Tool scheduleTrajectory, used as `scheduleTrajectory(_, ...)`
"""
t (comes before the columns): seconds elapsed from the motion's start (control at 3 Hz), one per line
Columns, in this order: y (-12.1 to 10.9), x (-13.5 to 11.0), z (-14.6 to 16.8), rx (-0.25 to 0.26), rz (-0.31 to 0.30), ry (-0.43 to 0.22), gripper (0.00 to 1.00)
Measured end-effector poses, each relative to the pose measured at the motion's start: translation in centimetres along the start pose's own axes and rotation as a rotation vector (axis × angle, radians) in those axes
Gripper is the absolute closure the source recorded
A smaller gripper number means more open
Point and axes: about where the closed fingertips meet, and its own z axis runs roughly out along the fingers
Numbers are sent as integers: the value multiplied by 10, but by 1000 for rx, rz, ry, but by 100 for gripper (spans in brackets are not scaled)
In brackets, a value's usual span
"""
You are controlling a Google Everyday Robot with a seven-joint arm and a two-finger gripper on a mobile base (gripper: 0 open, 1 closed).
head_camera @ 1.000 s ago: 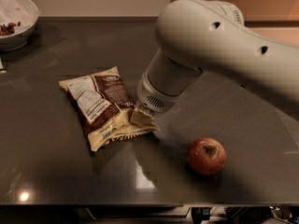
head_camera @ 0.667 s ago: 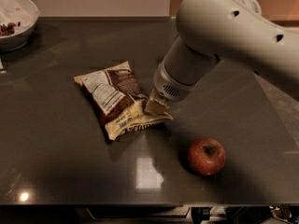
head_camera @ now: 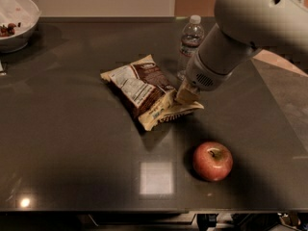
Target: Move brown chip bag near water bottle
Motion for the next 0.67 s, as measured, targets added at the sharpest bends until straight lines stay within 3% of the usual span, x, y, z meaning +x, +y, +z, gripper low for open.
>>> scheduleTrajectory(0.67, -43, 34, -14, 59, 73, 31, 100)
